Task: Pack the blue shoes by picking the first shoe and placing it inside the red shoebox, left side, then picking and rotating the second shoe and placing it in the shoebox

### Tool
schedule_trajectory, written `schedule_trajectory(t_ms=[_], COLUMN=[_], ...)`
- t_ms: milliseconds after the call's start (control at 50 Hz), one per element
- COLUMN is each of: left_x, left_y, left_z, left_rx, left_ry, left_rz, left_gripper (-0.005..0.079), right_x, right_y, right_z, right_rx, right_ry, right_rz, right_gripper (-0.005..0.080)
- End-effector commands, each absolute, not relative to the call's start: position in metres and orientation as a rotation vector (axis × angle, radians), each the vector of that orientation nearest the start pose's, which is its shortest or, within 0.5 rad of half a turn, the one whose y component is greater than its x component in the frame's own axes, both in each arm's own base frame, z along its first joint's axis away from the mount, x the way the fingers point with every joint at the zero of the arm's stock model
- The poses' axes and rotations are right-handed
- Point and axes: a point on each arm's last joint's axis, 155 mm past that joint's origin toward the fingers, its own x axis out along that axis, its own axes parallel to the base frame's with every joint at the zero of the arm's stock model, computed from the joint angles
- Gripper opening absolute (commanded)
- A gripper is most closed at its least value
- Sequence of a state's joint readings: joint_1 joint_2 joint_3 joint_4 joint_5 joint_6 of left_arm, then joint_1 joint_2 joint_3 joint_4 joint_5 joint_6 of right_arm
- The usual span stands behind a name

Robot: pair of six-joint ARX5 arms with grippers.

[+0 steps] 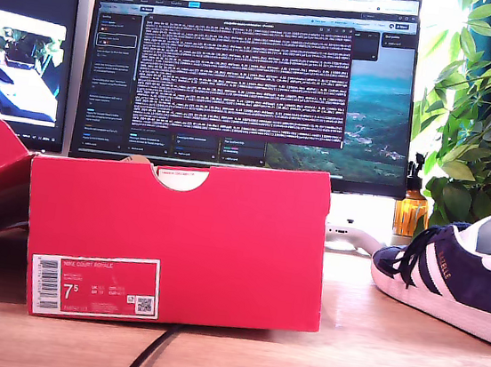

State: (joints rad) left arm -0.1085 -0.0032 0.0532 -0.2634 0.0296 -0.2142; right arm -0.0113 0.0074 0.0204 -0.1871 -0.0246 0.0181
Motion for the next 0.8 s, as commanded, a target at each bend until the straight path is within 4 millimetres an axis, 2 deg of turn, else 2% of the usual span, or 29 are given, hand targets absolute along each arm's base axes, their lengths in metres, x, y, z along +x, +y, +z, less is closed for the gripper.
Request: schedule_trajectory(t_ms=[0, 140, 260, 380, 460, 580, 660, 700, 720, 780], left_x=[0.244, 0.24, 0.23, 0.214, 0.205, 0.2, 0.197, 0.196, 0.195, 0.194], left_y=[-0.041, -0.063, -0.079, -0.096, -0.106, -0.11, -0.114, -0.117, -0.118, -0.12], left_z=[0.135, 0.181, 0.219, 0.246, 0.254, 0.257, 0.25, 0.244, 0.24, 0.231], left_rx=[-0.271, -0.371, -0.504, -0.473, -0.409, -0.281, -0.146, -0.134, -0.056, 0.025], left_ry=[0.17, 0.02, -0.082, -0.158, -0.16, -0.129, -0.07, -0.016, -0.008, 0.053], left_rz=[-0.166, -0.314, -0.448, -0.574, -0.632, -0.637, -0.643, -0.653, -0.658, -0.672], left_gripper=[-0.0016, -0.0016, -0.0016, -0.0016, -0.0016, -0.0016, -0.0016, -0.0016, -0.0016, -0.0016], right_x=[0.249, 0.248, 0.249, 0.246, 0.243, 0.239, 0.237, 0.236, 0.236, 0.236], right_y=[0.009, 0.022, 0.028, 0.044, 0.056, 0.063, 0.064, 0.064, 0.063, 0.062], right_z=[0.127, 0.134, 0.151, 0.17, 0.177, 0.184, 0.19, 0.193, 0.194, 0.195], right_rx=[0.126, 0.388, 0.565, 0.681, 0.697, 0.69, 0.687, 0.684, 0.679, 0.647], right_ry=[0.161, 0.153, 0.107, 0.074, 0.074, 0.085, 0.079, 0.079, 0.079, 0.085], right_rz=[0.042, 0.096, 0.133, 0.238, 0.31, 0.353, 0.36, 0.359, 0.356, 0.346], right_gripper=[-0.001, -0.001, -0.001, -0.0011, -0.0011, -0.0011, -0.0011, -0.0011, -0.0011, -0.0011])
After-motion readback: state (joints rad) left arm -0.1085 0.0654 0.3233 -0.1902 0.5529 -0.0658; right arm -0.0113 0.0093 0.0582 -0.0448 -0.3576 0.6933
